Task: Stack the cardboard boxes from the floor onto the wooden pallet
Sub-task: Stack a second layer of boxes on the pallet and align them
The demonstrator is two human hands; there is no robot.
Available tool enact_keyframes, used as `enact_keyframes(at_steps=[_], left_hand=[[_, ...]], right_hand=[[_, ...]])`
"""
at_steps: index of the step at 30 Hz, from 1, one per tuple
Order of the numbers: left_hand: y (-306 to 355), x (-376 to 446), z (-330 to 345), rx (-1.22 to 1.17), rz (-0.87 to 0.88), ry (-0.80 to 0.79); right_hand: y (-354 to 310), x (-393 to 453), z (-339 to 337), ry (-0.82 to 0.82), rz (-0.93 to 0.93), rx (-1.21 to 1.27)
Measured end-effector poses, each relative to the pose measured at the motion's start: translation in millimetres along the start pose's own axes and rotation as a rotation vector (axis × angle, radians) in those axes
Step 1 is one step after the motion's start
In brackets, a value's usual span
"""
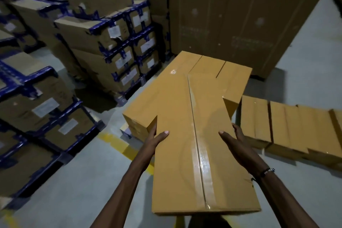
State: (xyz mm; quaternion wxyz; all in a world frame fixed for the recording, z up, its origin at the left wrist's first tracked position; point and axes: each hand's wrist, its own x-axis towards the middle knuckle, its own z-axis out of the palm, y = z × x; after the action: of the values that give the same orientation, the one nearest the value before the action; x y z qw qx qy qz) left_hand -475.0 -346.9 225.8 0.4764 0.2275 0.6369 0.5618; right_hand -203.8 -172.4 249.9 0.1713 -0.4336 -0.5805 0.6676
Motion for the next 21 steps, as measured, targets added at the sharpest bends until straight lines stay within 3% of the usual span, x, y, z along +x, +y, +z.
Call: enact_keyframes(at_steps=[10, 21], left_hand=[[29.9, 111.4, -45.9, 0.260, -0.091, -0.160], [53.3, 248.6, -83.0, 0.431, -0.136, -0.321]], right_hand=[[-9.6, 63.4, 43.1, 0.252, 0.085, -0.037], [-11.9, 160.2, 61.5, 0.352, 0.097, -0.045]])
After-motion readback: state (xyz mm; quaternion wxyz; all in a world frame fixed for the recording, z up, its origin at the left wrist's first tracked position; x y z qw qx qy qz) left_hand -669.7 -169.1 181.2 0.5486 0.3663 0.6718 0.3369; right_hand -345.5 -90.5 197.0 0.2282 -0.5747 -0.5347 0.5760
